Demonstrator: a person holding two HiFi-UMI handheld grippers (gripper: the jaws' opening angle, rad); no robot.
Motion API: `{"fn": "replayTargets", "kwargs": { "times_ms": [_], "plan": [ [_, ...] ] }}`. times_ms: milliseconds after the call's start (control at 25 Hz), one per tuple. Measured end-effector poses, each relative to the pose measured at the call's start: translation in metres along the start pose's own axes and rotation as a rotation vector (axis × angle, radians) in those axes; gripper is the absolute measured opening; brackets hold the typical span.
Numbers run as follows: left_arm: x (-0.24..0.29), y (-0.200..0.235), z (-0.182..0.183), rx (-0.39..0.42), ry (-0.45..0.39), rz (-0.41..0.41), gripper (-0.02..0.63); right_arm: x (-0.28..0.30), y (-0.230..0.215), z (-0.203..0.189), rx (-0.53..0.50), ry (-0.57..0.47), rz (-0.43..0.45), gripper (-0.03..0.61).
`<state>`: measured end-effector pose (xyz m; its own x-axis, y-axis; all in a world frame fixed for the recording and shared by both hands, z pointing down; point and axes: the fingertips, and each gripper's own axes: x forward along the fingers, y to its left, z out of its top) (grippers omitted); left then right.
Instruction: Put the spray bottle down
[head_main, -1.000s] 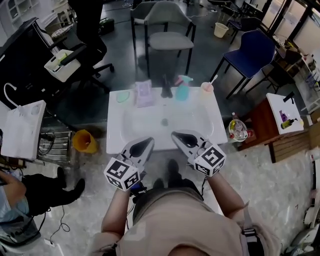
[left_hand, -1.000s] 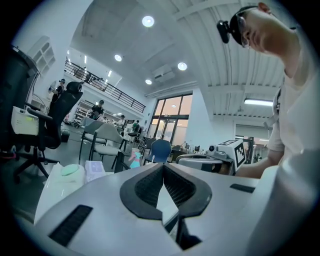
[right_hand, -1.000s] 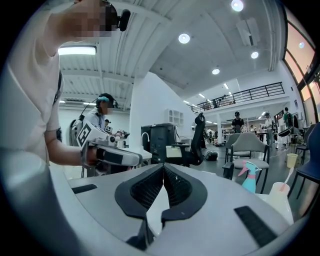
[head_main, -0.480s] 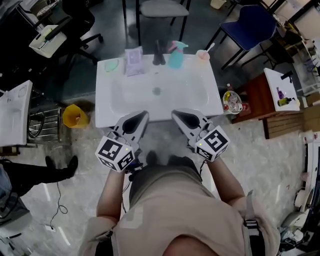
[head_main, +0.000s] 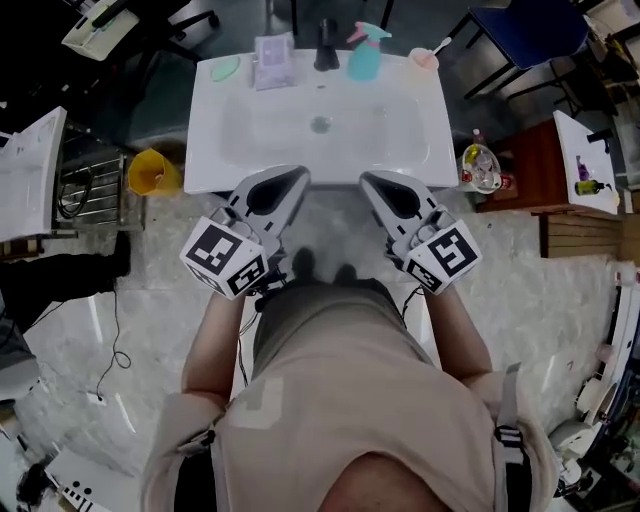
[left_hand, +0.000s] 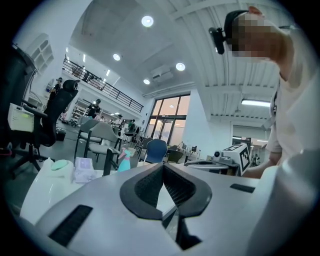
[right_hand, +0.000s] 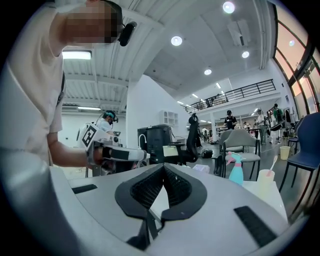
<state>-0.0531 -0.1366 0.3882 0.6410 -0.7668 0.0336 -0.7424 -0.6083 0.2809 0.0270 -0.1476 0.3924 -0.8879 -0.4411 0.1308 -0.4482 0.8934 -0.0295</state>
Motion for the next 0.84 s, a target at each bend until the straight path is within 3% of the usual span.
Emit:
{"fn": "replayTargets", "kwargs": {
  "times_ms": [840],
  "plan": [
    [0.010,-0.059,-0.002,0.067,0.068,0.068,0.009,-0.051,0.002,0.005,0.031,-0.072,0.100,0.021]
  ]
}}
